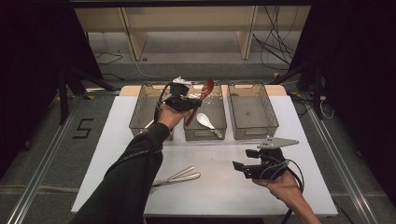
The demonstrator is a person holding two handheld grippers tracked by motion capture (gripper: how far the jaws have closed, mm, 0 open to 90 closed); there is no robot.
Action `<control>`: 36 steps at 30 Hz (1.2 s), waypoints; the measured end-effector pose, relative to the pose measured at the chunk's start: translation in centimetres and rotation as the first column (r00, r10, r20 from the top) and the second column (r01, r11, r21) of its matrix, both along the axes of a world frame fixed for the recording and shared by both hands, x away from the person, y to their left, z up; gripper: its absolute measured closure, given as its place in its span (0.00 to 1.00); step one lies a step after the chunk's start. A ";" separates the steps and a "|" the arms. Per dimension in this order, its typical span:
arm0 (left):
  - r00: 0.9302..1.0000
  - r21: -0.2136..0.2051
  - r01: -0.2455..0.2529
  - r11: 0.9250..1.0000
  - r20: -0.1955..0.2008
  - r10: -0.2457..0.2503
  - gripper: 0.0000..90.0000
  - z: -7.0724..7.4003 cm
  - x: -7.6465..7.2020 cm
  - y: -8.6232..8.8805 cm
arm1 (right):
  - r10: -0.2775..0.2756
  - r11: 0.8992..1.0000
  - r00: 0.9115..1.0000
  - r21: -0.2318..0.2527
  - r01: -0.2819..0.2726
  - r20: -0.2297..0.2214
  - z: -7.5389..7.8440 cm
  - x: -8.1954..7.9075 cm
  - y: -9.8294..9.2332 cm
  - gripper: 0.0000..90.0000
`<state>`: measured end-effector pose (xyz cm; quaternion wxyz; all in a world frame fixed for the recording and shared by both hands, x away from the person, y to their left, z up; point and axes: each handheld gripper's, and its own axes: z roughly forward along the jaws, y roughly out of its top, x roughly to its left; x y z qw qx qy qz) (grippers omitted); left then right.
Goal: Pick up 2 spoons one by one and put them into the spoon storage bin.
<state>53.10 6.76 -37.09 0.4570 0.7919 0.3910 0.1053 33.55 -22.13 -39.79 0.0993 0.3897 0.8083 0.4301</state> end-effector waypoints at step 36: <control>0.996 -0.031 0.073 0.997 -0.059 -0.074 0.37 0.7 -2.4 2.1 | 0.011 1.000 1.000 -0.003 -0.011 0.002 0.0 -0.1 0.2 0.34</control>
